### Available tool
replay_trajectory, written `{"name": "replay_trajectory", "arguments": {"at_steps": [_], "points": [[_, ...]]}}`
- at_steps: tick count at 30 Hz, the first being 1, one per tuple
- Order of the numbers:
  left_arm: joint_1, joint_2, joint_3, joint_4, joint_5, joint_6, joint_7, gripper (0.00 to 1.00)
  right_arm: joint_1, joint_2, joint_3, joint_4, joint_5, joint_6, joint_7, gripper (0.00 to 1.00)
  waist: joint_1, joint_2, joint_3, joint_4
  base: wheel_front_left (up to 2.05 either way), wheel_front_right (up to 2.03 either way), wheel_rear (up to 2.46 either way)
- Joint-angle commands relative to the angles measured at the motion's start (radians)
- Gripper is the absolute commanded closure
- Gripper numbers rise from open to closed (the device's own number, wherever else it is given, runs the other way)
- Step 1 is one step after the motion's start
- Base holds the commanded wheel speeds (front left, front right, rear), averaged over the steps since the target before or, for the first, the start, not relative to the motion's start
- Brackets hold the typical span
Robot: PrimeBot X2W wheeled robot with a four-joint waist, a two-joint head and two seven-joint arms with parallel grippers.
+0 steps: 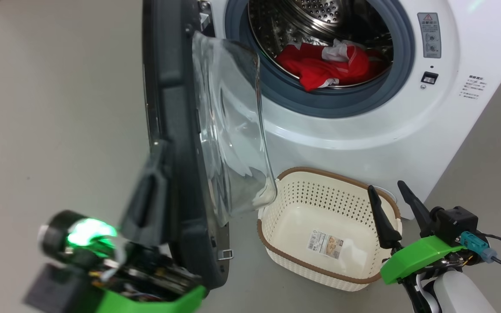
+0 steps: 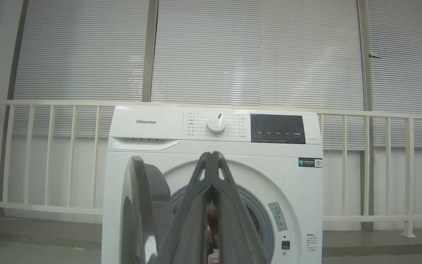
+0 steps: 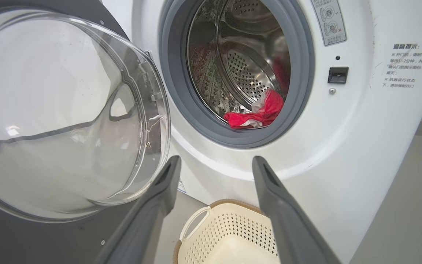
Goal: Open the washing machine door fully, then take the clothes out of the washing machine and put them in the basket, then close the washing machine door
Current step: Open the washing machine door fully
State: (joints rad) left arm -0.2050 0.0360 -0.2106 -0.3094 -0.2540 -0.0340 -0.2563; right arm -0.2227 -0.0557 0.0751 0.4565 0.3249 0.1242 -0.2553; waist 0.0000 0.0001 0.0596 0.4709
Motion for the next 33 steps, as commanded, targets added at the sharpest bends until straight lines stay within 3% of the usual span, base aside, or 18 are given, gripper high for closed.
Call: {"name": "replay_trajectory", "arguments": {"at_steps": [1,8,14,22,33], "points": [[-0.021,0.014,-0.007,-0.010,-0.002,-0.011,0.015,1.00,0.003,0.005,0.023,-0.019,0.011,0.007,-0.006,0.00,0.0000,-0.0001,0.001,-0.004,0.00,0.00,0.00],[-0.007,0.015,-0.107,0.105,-0.059,-0.027,0.102,1.00,-0.001,0.005,0.024,-0.014,0.012,0.007,-0.006,0.00,0.0000,-0.0001,0.014,-0.015,0.00,0.00,0.00],[-0.002,0.015,-0.125,0.209,-0.079,-0.018,0.145,1.00,-0.005,0.005,0.025,-0.012,0.011,0.007,-0.006,0.00,0.0000,-0.0001,0.024,-0.023,0.00,0.00,0.00],[-0.005,0.015,-0.115,0.287,-0.099,0.028,0.173,1.00,-0.005,0.005,0.011,-0.008,0.003,0.007,-0.006,0.00,0.0000,-0.0001,0.036,-0.021,0.00,0.00,0.00],[0.000,0.022,-0.091,0.291,-0.096,0.086,0.202,1.00,0.001,0.005,0.004,-0.003,-0.008,0.007,-0.006,0.00,0.0000,-0.0001,0.050,0.025,0.00,0.00,0.00]]}}
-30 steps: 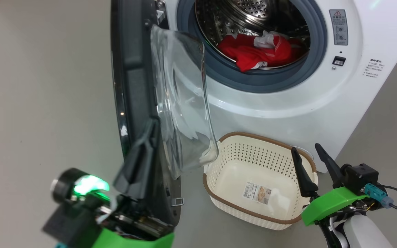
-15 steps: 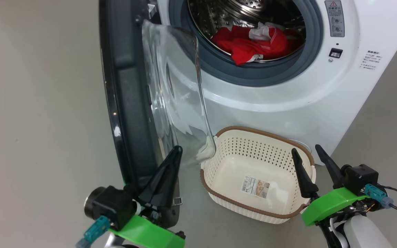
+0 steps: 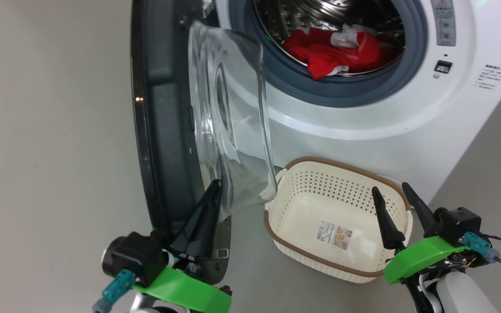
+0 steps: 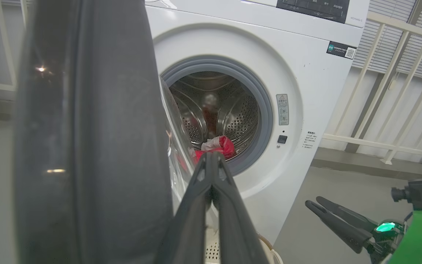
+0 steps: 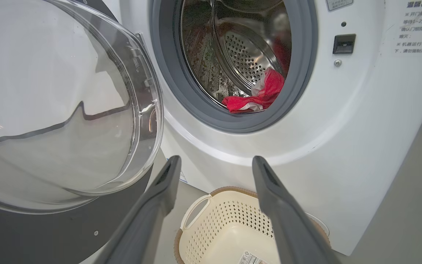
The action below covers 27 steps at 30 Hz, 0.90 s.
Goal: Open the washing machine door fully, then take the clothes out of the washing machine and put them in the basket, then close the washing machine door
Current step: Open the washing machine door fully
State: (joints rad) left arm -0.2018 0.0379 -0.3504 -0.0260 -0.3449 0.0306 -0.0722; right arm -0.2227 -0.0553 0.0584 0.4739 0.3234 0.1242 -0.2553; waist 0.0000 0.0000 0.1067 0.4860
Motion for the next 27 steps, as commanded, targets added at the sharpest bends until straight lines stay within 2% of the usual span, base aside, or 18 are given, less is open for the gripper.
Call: {"name": "replay_trajectory", "arguments": {"at_steps": [1,8,22,27], "points": [[-0.002,0.022,0.051,0.005,-0.004,0.026,0.020,1.00,0.002,0.005,0.020,-0.020,-0.008,0.007,-0.006,0.00,0.0000,0.0000,0.003,0.017,0.00,0.00,0.00],[0.015,0.040,0.086,-0.006,-0.013,0.057,0.029,1.00,-0.002,0.005,0.027,-0.004,-0.010,0.007,-0.006,0.00,0.0000,0.0000,0.005,0.057,0.00,0.00,0.00],[0.052,0.094,0.209,-0.036,-0.040,0.138,0.037,1.00,-0.039,0.005,0.066,0.033,-0.020,0.007,-0.006,0.00,0.0000,0.0000,0.028,0.065,0.00,0.00,0.00],[0.052,0.110,0.248,-0.018,-0.060,0.143,0.019,1.00,-0.045,0.005,0.071,0.043,-0.024,0.007,-0.006,0.00,0.0000,0.0000,0.033,0.065,0.00,0.00,0.00]]}}
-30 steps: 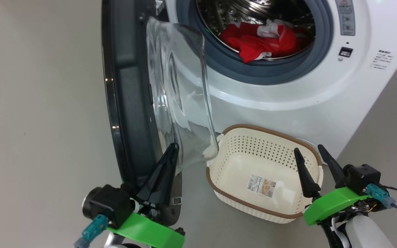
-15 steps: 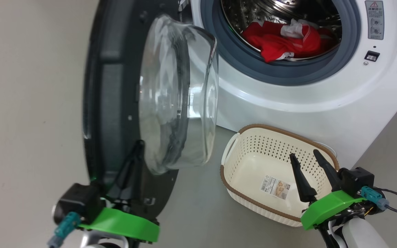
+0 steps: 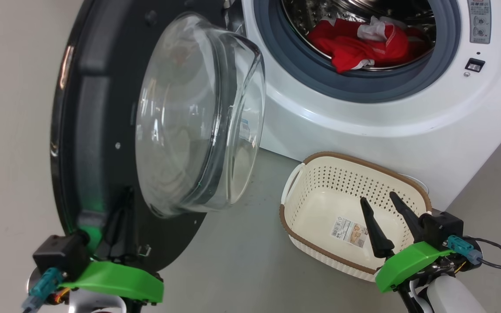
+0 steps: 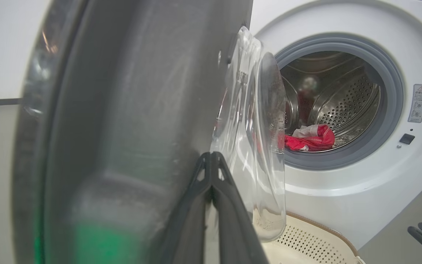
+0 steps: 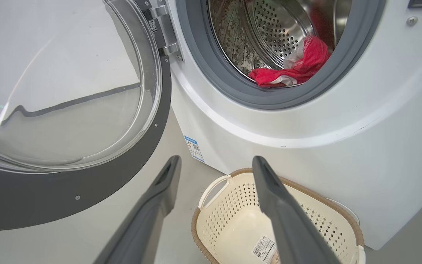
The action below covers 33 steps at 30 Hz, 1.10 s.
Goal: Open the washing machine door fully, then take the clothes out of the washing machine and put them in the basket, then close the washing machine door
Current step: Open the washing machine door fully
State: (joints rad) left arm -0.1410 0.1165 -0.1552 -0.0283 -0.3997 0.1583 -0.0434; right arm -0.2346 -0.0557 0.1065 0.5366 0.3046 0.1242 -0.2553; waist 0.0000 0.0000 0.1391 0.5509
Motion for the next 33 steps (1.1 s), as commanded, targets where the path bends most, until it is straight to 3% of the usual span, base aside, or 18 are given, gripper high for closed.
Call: {"name": "replay_trajectory", "arguments": {"at_steps": [1,12,33], "points": [[-0.009,0.031,0.053,-0.015,-0.005,0.015,-0.009,1.00,-0.033,0.005,0.023,-0.019,-0.005,0.007,-0.006,0.00,0.0000,0.0000,0.000,0.000,0.00,0.00,0.00],[-0.046,0.056,0.148,0.110,-0.062,0.019,-0.079,1.00,-0.030,0.005,0.022,-0.004,-0.024,0.007,-0.006,0.00,0.0000,0.0000,-0.002,-0.008,0.00,0.00,0.00],[-0.236,0.163,0.261,0.426,-0.148,-0.041,-0.142,1.00,-0.059,-0.020,0.026,0.028,-0.068,0.007,-0.006,0.00,0.0000,0.0000,0.028,-0.040,0.00,0.00,0.00]]}}
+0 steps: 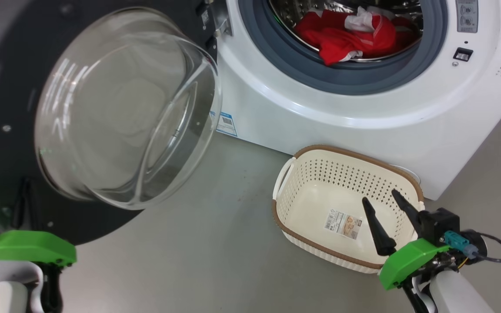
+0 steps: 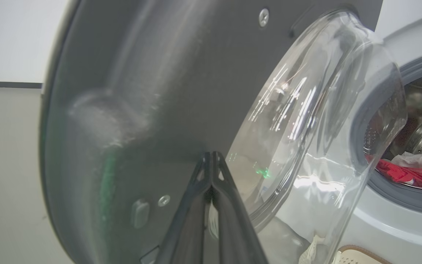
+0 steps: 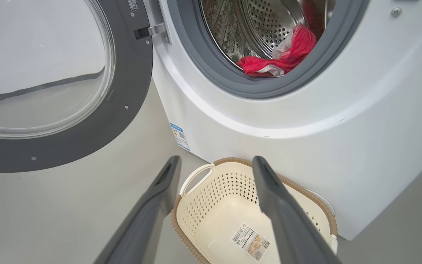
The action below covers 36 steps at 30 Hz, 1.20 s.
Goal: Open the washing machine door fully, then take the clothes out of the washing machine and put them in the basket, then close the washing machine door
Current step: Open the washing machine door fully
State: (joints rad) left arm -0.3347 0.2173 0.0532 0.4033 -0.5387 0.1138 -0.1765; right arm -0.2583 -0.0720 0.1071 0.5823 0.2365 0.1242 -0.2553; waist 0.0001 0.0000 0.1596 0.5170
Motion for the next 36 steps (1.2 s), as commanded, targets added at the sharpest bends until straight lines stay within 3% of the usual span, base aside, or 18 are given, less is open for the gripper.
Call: {"name": "replay_trajectory", "arguments": {"at_steps": [1,25,34,35,36], "points": [[-0.048,0.067,0.054,0.006,-0.007,0.006,-0.012,1.00,-0.039,-0.008,0.028,-0.015,0.003,0.007,-0.006,0.00,-0.0001,0.0000,0.010,-0.008,0.00,0.00,0.00],[-0.167,0.152,0.100,0.254,-0.021,-0.027,-0.068,1.00,-0.097,-0.074,0.099,0.030,0.086,0.007,-0.006,0.00,-0.0001,0.0000,0.032,-0.048,0.00,0.00,0.00],[-0.119,0.107,0.126,0.125,-0.031,-0.022,-0.082,1.00,-0.108,-0.067,0.102,0.039,0.102,0.007,-0.006,0.00,-0.0001,0.0000,0.022,-0.067,0.00,0.00,0.00],[-0.103,0.104,0.127,0.096,-0.028,-0.018,-0.082,0.81,-0.107,-0.064,0.101,0.039,0.103,0.007,-0.006,0.00,-0.0001,0.0000,0.019,-0.070,0.00,0.00,0.00],[-0.086,0.100,0.129,0.065,-0.025,-0.011,-0.082,0.73,-0.107,-0.062,0.099,0.039,0.105,0.007,-0.006,0.00,-0.0001,0.0000,0.016,-0.073,0.00,0.00,0.00]]}}
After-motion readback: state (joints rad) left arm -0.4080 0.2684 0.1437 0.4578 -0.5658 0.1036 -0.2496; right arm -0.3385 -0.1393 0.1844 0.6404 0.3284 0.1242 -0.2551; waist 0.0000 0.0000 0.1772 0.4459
